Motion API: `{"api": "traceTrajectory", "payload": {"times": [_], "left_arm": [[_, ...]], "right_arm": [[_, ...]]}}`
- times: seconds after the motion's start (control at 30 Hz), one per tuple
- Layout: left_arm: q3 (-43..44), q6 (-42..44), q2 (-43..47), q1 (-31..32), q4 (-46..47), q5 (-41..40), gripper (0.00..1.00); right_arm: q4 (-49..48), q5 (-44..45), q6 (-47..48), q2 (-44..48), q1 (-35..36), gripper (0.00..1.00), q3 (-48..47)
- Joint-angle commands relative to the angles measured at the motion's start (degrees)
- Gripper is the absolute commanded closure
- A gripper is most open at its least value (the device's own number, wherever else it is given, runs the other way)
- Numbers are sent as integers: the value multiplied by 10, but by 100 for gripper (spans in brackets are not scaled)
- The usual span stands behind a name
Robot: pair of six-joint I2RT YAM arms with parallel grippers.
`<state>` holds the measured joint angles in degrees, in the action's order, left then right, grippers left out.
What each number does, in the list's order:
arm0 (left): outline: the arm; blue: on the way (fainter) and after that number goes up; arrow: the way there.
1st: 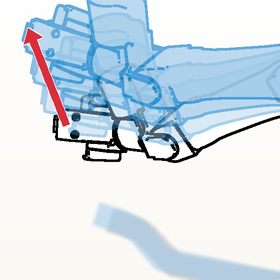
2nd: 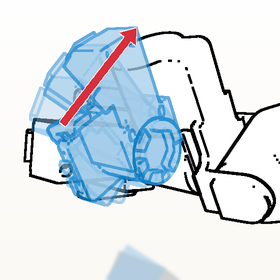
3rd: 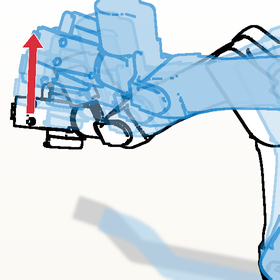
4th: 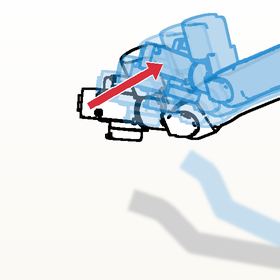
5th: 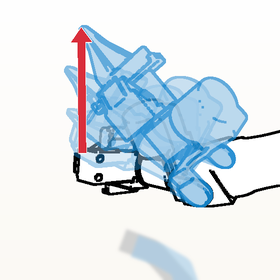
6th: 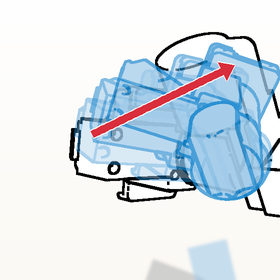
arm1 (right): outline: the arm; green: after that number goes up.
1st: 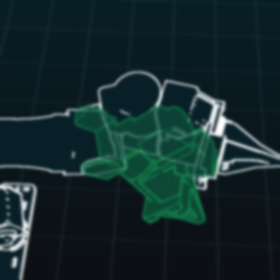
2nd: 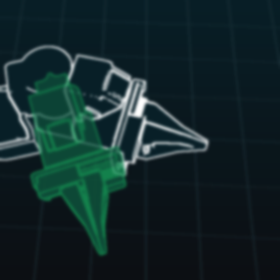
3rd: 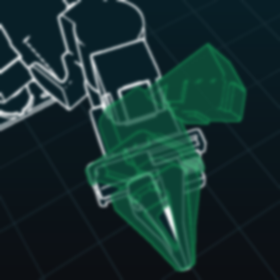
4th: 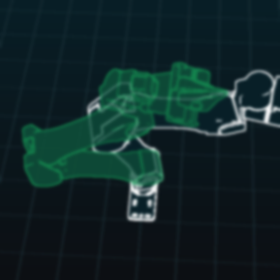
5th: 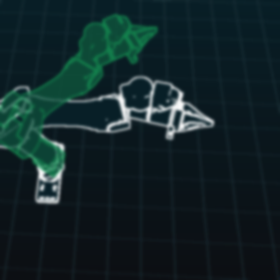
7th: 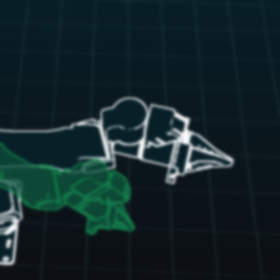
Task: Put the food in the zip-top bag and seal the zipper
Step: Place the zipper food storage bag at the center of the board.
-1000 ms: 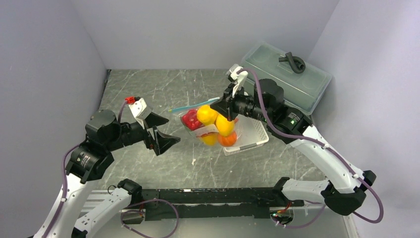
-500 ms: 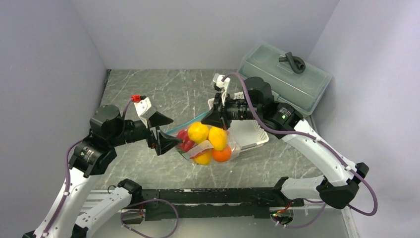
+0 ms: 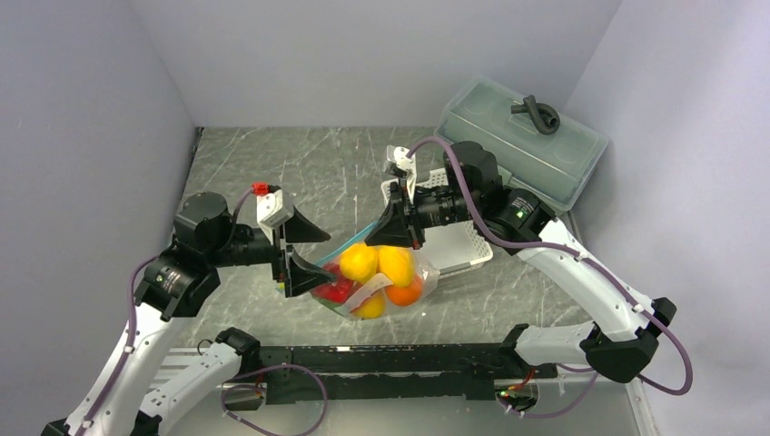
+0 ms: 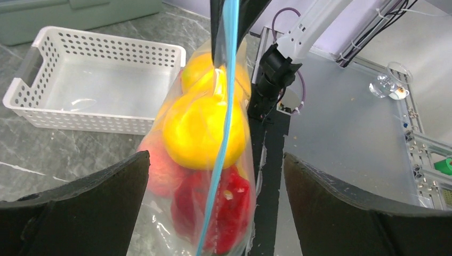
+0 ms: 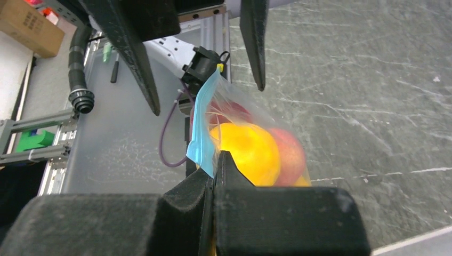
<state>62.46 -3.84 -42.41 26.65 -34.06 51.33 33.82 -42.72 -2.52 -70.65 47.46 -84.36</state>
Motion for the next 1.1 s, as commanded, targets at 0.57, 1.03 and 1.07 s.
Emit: {"api": "traceTrajectory", "payload": {"times": [0.57,1.03,1.07], "left_arm": [[-56,6,-6,1,44,48,20],[-48,16,-14,1,32,28,100],[-46,16,-15,1,32,27,100]], "right_arm": [[-64,-25,-19,14,4,100,-37],[-71,-20,-23,17,4,100,-25],[-72,-18,-24,17,4,100,-24]]}}
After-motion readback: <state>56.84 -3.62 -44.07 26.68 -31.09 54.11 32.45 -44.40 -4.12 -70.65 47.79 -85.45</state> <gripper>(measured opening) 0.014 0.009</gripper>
